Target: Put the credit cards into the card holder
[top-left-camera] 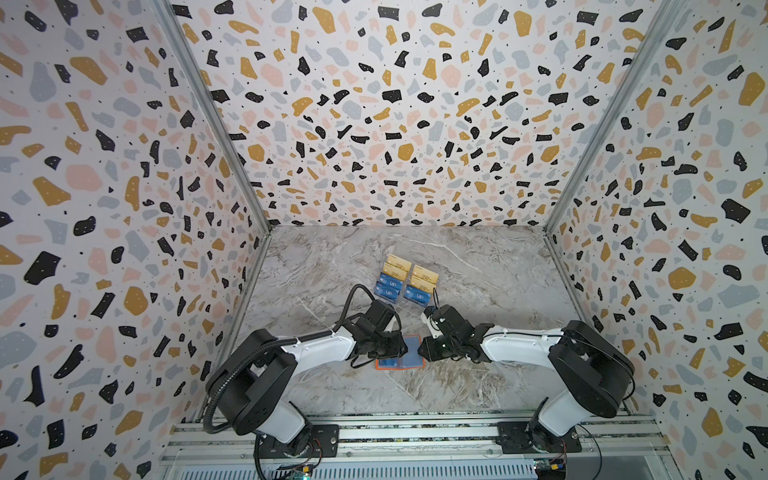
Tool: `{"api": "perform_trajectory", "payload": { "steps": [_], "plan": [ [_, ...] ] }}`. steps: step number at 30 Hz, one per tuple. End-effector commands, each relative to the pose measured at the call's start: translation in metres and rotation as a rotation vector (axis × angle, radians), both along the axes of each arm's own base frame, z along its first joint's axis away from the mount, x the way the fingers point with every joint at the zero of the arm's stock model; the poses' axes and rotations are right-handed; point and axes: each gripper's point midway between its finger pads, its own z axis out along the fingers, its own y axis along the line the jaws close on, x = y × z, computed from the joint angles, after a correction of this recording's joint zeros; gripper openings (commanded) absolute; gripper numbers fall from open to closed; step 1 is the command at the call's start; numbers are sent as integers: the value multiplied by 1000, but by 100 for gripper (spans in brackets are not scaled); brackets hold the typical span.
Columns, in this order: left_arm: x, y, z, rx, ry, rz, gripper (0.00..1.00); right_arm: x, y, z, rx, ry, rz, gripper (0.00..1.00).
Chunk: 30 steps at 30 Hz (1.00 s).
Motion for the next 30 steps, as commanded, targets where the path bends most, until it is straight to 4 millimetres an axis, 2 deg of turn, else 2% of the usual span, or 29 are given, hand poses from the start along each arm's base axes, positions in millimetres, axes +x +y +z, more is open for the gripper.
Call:
{"api": "perform_trajectory", "payload": {
  "steps": [1, 4, 12, 18, 26, 30],
  "plan": [
    [7, -10, 5, -44, -25, 5, 35, 2, 3, -1, -4, -2, 21, 20],
    [8, -10, -1, -55, -9, 27, 35, 1, 3, -3, -3, 3, 23, 18],
    [6, 6, -18, -15, 21, 125, 35, 0, 3, -6, -7, 11, 21, 16],
    [3, 4, -23, -41, 32, 125, 37, 0, 4, -5, -4, 10, 23, 16],
    [-2, -3, -22, -139, 78, 177, 37, 0, 5, -5, 3, 12, 23, 15],
    [-1, -7, -15, -210, 73, 197, 37, -1, 6, -6, 9, 17, 24, 15]
  ]
}}
